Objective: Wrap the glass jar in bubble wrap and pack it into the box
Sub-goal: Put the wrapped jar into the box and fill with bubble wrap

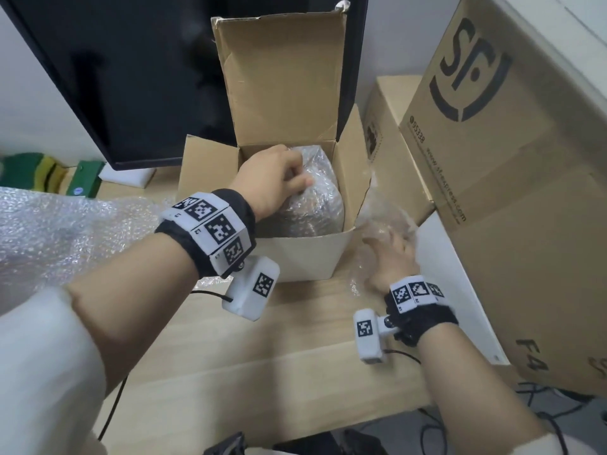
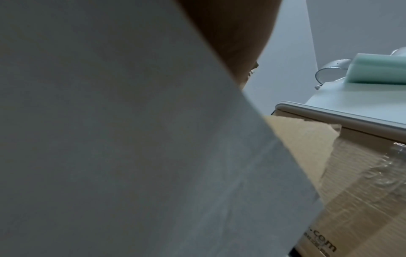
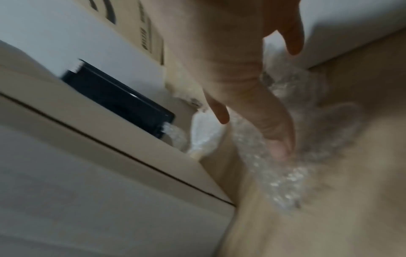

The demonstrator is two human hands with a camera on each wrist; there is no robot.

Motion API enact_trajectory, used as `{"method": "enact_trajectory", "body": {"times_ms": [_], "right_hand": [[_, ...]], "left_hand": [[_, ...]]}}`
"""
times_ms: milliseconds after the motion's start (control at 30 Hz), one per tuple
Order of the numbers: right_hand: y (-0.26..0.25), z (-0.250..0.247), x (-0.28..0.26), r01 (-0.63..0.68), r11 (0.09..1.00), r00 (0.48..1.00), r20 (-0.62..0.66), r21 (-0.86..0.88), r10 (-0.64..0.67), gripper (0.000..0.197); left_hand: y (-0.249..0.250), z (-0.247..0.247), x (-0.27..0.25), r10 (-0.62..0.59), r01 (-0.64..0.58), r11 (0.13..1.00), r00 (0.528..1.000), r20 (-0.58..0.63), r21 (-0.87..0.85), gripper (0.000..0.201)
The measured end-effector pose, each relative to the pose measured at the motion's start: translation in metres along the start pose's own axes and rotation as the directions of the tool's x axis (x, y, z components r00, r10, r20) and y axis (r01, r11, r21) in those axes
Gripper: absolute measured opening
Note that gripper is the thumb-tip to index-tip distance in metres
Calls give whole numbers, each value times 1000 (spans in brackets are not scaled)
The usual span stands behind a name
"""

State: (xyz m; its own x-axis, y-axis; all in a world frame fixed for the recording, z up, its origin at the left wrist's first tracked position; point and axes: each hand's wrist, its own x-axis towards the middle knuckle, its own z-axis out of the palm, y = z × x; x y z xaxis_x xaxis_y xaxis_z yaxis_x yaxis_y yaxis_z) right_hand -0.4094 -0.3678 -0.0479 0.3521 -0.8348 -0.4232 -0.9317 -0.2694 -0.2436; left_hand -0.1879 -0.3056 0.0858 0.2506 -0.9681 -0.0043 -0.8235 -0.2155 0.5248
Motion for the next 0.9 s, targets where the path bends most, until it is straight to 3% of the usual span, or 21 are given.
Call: {"method": "enact_trajectory", "body": {"times_ms": [67, 133, 200, 233, 300, 367, 400, 433, 467, 533, 633, 700, 767, 833, 867, 900], "right_hand": [[9, 20, 2, -47, 996, 996, 74, -69, 52, 68], [18, 34, 6, -50, 998, 999, 2, -28, 51, 50], [21, 40, 4, -125, 981, 990, -41, 147, 133, 27], [20, 41, 2, -165, 945, 985, -1, 283, 173, 17], [19, 41, -4, -191, 749, 981, 111, 634, 157, 11], [15, 31, -18, -233, 370, 972, 208, 899, 106, 31], [11, 21, -28, -235, 161, 971, 226, 958, 73, 39], [7, 9, -39, -196, 15, 980, 195, 981, 46, 41], [0, -9, -53, -122, -67, 992, 123, 990, 19, 40], [-12, -49, -74, 64, -147, 998, -67, 987, -16, 42], [-36, -119, -101, 327, -230, 929, -356, 917, -100, 54], [-59, -156, -110, 448, -222, 850, -490, 866, -195, 61], [-88, -176, -111, 516, -64, 812, -511, 854, -281, 56], [-119, -180, -108, 586, 340, 806, -483, 736, -343, 42], [-133, -177, -105, 607, 541, 795, -460, 582, -396, 36], [-144, -170, -102, 608, 688, 787, -418, 396, -455, 32]], "left_hand": [[-1, 0, 0, 4, -4, 1000, 1000, -2, -8, 23], [-1, 0, -1, 3, -3, 1000, 1000, -7, -17, 22], [-1, 1, -1, 0, 0, 1000, 1000, -8, -23, 21], [-1, 1, -1, -2, 2, 1000, 1000, -6, -24, 21], [-2, 1, -1, -3, 3, 1000, 1000, -2, -25, 21], [-1, 1, -1, -9, 9, 1000, 1000, 1, -26, 22], [0, 1, -1, -12, 12, 1000, 1000, 3, -25, 21], [1, 0, -2, -13, 13, 1000, 1000, 9, -25, 21], [2, 0, -2, -17, 17, 1000, 1000, 16, -24, 21], [4, -2, -1, -24, 24, 1000, 999, 34, -13, 20], [5, -5, -1, -24, 25, 1000, 997, 68, -11, 19], [5, -7, 1, -29, 30, 999, 996, 83, -14, 19], [3, -7, 2, -40, 42, 999, 995, 92, -19, 19], [3, -7, 2, -44, 46, 999, 995, 87, -15, 20], [3, -7, 1, -39, 41, 999, 996, 83, -17, 20], [2, -7, 1, -37, 38, 999, 996, 86, -19, 19]]}}
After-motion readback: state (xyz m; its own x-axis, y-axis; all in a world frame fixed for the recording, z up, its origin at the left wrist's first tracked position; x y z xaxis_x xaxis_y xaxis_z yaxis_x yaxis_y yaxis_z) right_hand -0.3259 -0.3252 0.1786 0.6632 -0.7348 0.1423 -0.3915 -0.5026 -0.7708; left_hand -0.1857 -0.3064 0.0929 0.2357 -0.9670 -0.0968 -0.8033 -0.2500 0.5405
